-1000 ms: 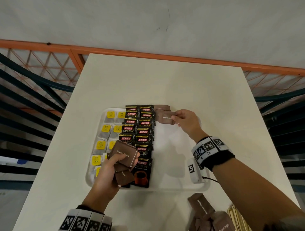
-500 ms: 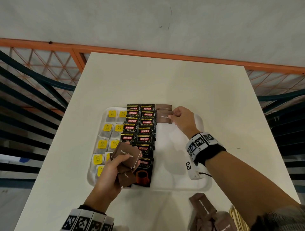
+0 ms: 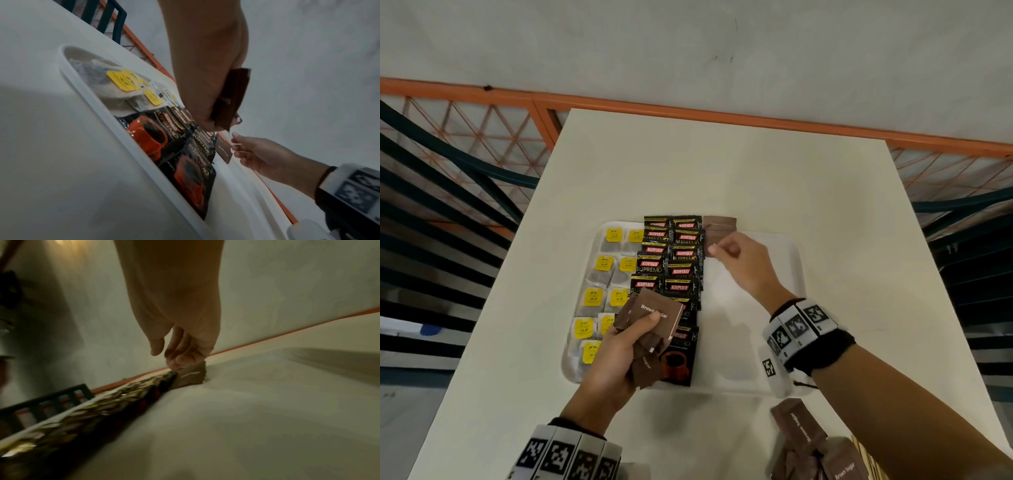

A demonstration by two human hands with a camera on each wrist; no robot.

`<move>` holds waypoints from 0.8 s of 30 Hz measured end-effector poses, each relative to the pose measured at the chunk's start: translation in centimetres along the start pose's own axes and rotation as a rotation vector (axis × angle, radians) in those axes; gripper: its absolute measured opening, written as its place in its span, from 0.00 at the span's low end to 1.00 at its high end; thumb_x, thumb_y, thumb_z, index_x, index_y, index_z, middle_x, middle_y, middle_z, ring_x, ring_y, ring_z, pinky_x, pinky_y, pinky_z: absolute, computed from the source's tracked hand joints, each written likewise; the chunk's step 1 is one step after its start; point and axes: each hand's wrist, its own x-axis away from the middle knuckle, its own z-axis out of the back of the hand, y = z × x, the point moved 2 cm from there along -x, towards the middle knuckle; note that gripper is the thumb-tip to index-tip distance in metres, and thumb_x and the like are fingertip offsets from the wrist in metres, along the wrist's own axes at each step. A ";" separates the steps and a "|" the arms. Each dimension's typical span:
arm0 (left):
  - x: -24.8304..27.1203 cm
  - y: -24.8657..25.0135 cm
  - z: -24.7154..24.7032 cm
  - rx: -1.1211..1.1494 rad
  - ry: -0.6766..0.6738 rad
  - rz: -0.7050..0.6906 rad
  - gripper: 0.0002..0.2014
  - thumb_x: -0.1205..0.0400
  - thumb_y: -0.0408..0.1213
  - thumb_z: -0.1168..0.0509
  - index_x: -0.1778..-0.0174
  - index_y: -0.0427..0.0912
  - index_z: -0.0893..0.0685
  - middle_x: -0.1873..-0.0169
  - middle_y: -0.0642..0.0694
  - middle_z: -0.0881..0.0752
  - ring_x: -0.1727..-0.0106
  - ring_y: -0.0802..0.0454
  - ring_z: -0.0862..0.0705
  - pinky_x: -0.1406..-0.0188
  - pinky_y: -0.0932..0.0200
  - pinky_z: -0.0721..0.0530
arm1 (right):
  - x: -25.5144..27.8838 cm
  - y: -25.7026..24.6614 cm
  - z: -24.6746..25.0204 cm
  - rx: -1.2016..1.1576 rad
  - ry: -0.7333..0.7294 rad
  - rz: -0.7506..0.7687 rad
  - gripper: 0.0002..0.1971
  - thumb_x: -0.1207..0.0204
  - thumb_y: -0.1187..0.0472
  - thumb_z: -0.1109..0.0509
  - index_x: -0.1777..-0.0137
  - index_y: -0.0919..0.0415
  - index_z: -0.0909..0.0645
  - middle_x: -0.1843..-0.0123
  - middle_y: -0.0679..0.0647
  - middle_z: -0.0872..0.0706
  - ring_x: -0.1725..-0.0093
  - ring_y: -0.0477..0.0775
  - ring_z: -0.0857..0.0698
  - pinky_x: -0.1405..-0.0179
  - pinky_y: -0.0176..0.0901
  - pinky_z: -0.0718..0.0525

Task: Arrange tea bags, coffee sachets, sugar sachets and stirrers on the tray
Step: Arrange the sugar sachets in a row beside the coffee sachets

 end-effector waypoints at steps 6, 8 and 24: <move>0.1 0.1 -0.4 0.041 -0.015 -0.035 0.08 0.22 0.29 0.34 0.53 0.45 0.14 0.60 0.45 0.10 0.65 0.54 0.12 0.69 0.63 0.14 | 4.9 -2.8 -2.6 -0.124 -0.525 -0.022 0.16 0.22 0.45 0.37 0.51 0.58 0.18 0.64 0.46 0.16 0.68 0.42 0.17 0.70 0.29 0.24; 0.1 0.1 -0.3 0.033 -0.024 -0.035 0.09 0.22 0.30 0.35 0.50 0.44 0.14 0.59 0.44 0.10 0.63 0.55 0.13 0.68 0.63 0.14 | 6.0 -3.0 -3.1 -0.209 -0.585 -0.023 0.10 0.24 0.51 0.32 0.50 0.56 0.19 0.63 0.43 0.16 0.67 0.40 0.17 0.71 0.28 0.23; 0.5 -0.2 -0.7 0.077 -0.138 0.089 0.12 0.26 0.35 0.35 0.49 0.34 0.17 0.62 0.37 0.13 0.66 0.47 0.13 0.67 0.61 0.13 | 7.2 -1.8 -2.8 -0.546 -0.342 -0.070 0.05 0.24 0.65 0.31 0.54 0.53 0.18 0.59 0.47 0.14 0.61 0.40 0.16 0.60 0.30 0.18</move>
